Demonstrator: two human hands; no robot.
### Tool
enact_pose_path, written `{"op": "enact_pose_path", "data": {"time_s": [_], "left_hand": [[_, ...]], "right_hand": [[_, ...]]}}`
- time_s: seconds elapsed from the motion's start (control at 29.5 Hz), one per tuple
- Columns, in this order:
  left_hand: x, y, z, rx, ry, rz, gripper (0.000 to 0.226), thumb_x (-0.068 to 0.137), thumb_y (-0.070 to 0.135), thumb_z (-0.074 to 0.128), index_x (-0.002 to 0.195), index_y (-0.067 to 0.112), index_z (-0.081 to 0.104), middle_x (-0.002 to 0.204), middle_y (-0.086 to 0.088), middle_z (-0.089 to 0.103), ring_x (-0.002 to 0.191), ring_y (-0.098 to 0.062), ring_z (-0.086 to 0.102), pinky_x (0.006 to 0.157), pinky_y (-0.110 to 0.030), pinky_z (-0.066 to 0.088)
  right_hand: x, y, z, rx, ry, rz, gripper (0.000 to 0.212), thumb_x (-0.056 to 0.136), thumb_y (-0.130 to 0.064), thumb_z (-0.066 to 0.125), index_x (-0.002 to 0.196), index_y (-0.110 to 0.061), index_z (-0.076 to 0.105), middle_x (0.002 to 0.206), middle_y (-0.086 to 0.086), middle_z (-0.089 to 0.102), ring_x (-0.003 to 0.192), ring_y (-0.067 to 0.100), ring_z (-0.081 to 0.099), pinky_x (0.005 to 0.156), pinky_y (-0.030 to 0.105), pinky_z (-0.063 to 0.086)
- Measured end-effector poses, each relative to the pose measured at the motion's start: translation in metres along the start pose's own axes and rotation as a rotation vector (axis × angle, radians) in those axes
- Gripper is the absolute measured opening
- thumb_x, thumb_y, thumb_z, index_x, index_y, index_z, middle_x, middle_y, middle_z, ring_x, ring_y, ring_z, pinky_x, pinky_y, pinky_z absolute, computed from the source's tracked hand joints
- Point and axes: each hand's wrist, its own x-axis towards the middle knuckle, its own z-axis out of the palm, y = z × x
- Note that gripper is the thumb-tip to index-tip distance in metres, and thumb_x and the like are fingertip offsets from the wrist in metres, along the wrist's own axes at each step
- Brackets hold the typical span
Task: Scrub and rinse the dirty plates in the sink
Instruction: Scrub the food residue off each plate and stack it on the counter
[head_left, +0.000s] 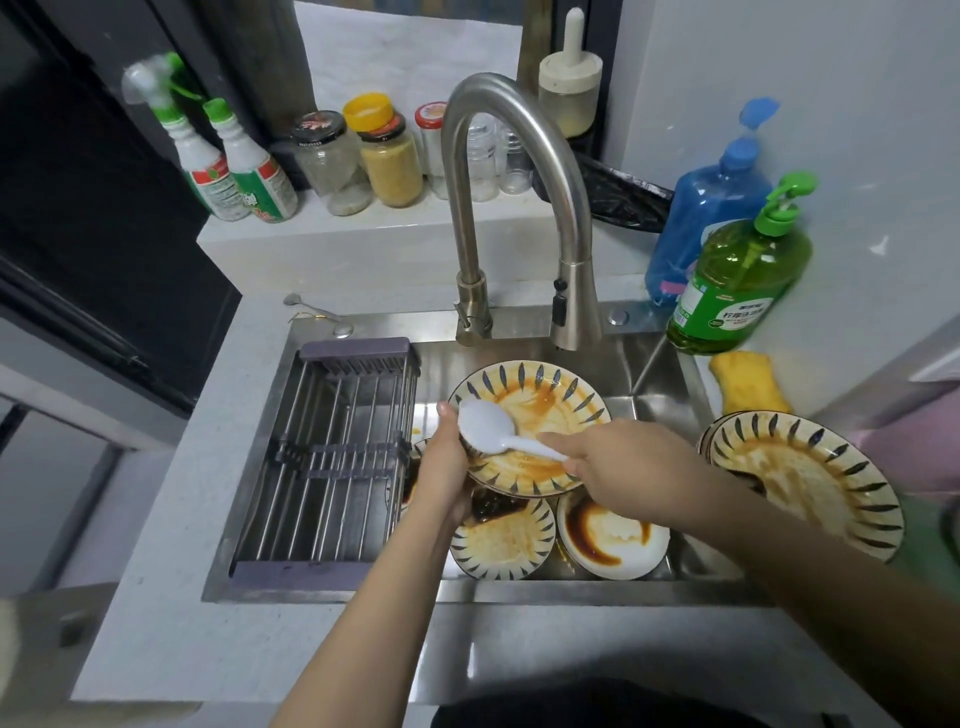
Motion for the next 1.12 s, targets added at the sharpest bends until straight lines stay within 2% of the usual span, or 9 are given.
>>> {"op": "enact_pose_path", "data": {"time_s": [0.1,0.17,0.27,0.44,0.68,0.78,0.92,1.02,1.12], "left_hand": [[0.000,-0.001,-0.009,-0.022,0.025,0.012,0.042,0.103,0.048,0.023,0.116,0.019,0.051,0.095,-0.008,0.063,0.088,-0.022,0.062,0.057,-0.030,0.054],[0.000,-0.002,-0.011,0.002,0.017,0.023,0.046,0.103,0.046,0.023,0.104,0.015,0.057,0.093,-0.006,0.065,0.079,-0.015,0.060,0.054,-0.025,0.052],[0.003,-0.006,-0.011,0.086,-0.004,0.050,0.049,0.102,0.048,0.024,0.106,0.014,0.060,0.106,-0.010,0.067,0.083,-0.015,0.063,0.062,-0.026,0.051],[0.008,-0.003,-0.009,0.093,0.025,0.084,0.058,0.101,0.052,0.023,0.126,0.009,0.053,0.111,-0.008,0.062,0.098,-0.022,0.058,0.084,-0.033,0.049],[0.010,-0.001,-0.016,0.100,0.005,0.053,0.053,0.102,0.050,0.026,0.103,0.012,0.062,0.091,-0.008,0.068,0.077,-0.017,0.063,0.063,-0.029,0.054],[0.009,-0.002,-0.007,0.156,-0.023,0.082,0.053,0.102,0.050,0.022,0.108,0.013,0.059,0.095,-0.006,0.063,0.082,-0.013,0.057,0.070,-0.028,0.048],[0.014,0.003,-0.022,0.111,0.057,0.085,0.059,0.101,0.054,0.023,0.108,0.007,0.058,0.097,-0.008,0.064,0.086,-0.021,0.059,0.075,-0.037,0.050],[0.018,0.002,-0.028,0.182,0.014,0.086,0.051,0.099,0.057,0.027,0.098,0.021,0.062,0.106,-0.011,0.068,0.099,-0.026,0.064,0.092,-0.046,0.051],[0.018,-0.005,-0.022,0.241,-0.032,0.089,0.052,0.099,0.058,0.026,0.096,0.021,0.063,0.109,-0.013,0.068,0.100,-0.027,0.064,0.093,-0.045,0.052]], "right_hand": [[-0.017,0.011,-0.015,0.040,-0.134,-0.020,0.039,0.099,-0.032,0.041,0.131,-0.053,0.045,0.083,-0.009,0.063,0.069,0.009,0.058,0.060,0.024,0.045],[-0.016,0.021,-0.022,-0.065,-0.134,0.051,0.035,0.097,-0.029,0.042,0.124,-0.048,0.055,0.086,-0.007,0.063,0.072,0.010,0.059,0.063,0.025,0.047],[0.001,0.028,-0.024,-0.212,-0.004,0.172,0.032,0.095,-0.021,0.041,0.119,-0.032,0.057,0.075,-0.006,0.051,0.068,0.013,0.053,0.062,0.029,0.042],[-0.005,0.011,-0.004,-0.080,0.007,-0.047,0.042,0.101,-0.029,0.039,0.137,-0.050,0.038,0.072,-0.008,0.051,0.062,0.008,0.050,0.054,0.024,0.041],[0.003,0.026,-0.013,-0.241,0.068,0.147,0.040,0.096,-0.023,0.041,0.132,-0.041,0.044,0.079,-0.005,0.055,0.074,0.017,0.057,0.062,0.028,0.046],[0.006,0.010,-0.001,-0.109,0.088,0.020,0.047,0.100,-0.026,0.039,0.141,-0.048,0.030,0.074,-0.007,0.053,0.062,0.010,0.050,0.052,0.025,0.040],[-0.011,0.024,-0.016,-0.147,-0.110,-0.008,0.040,0.099,-0.033,0.043,0.131,-0.056,0.044,0.078,-0.011,0.055,0.070,0.008,0.053,0.056,0.023,0.040],[-0.004,0.036,-0.022,-0.286,-0.046,0.157,0.037,0.097,-0.025,0.043,0.128,-0.044,0.051,0.079,-0.007,0.054,0.076,0.015,0.055,0.062,0.028,0.042],[0.013,0.027,-0.008,-0.294,0.081,0.098,0.051,0.097,-0.018,0.038,0.138,-0.048,0.032,0.081,-0.005,0.053,0.077,0.020,0.057,0.061,0.030,0.041]]}}
